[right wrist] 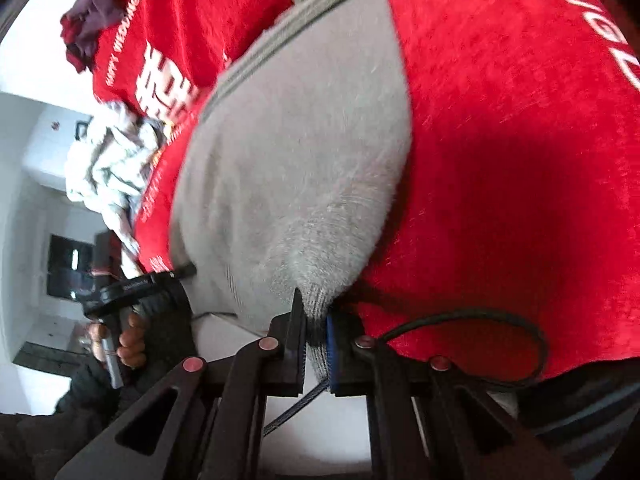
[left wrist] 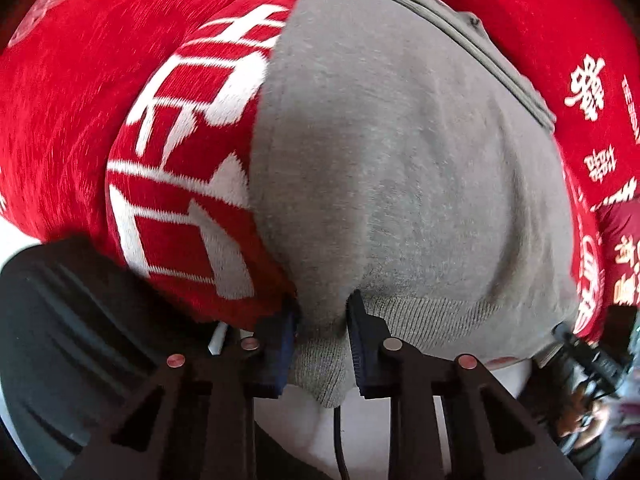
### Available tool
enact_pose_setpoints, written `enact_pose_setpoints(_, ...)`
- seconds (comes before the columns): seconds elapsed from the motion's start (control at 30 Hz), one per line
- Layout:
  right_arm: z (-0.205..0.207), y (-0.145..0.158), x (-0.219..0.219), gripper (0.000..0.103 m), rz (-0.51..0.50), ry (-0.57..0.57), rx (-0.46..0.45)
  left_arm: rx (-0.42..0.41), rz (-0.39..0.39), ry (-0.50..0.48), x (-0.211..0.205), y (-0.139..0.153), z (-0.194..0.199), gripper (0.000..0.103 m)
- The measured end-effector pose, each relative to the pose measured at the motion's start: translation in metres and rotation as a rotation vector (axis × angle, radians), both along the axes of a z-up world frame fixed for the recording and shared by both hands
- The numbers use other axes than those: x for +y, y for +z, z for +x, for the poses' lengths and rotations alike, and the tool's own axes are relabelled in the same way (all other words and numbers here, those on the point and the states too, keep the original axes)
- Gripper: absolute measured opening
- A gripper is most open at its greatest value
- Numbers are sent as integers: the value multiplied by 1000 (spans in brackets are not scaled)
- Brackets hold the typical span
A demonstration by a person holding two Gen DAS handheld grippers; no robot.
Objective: Fold small clothes
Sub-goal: 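Grasp the grey sweater's hem edge with both grippers side by side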
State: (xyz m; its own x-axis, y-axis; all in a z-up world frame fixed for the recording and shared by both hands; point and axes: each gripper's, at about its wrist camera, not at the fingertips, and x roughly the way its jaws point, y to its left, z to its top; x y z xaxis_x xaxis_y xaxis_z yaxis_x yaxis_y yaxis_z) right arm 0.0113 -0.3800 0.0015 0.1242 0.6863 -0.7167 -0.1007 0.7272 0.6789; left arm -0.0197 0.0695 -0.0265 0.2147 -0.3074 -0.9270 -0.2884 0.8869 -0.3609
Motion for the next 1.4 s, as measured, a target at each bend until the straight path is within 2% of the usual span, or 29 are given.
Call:
enact_pose_setpoints(0.1,0,-1,8,10,7,35,-1,1,2,0,-2,2,-3,28)
enact_pose_setpoints(0.17,2,-4,14,13,-16,41,12,15,2,7,-1,-1,0,43)
enact_pose_setpoints(0.27,4,-15,22,18,-21,50,42,40,0,5,-5,-5,4,44)
enact_pose_setpoints(0.33,4,-18,27,21,-39,76,53,46,38,-26,-12,-2,3,31)
enact_pose_setpoints(0.37,2,-18,31,21,-51,95,55,48,54,-33,-20,-1,6,28)
enact_pose_setpoints(0.43,-2,-11,37,21,-37,127,17,67,95,-62,-26,1,3,18)
enact_pose_setpoints(0.53,-8,6,46,12,-12,166,-60,74,90,-68,-28,4,0,7)
enact_pose_setpoints(0.67,-10,11,50,11,-30,183,-94,53,75,-66,-27,7,-3,6)
enact_pose_setpoints(0.8,-2,-9,54,17,-112,178,-2,49,85,-75,-30,6,-3,5)
enact_pose_setpoints(0.87,-1,-12,53,17,-102,171,3,35,95,-85,-32,9,-4,5)
enact_pose_setpoints(0.9,-1,-9,50,12,-89,174,-12,21,92,-89,-33,14,-5,5)
enact_pose_setpoints(1.07,-5,31,37,10,2,149,-149,-54,86,-91,-23,38,-1,5)
enact_pose_setpoints(1.2,1,44,25,10,47,112,-195,-145,75,-51,-14,58,1,5)
enact_pose_setpoints(1.4,9,66,9,10,72,80,-302,-290,101,-1,-15,93,18,5)
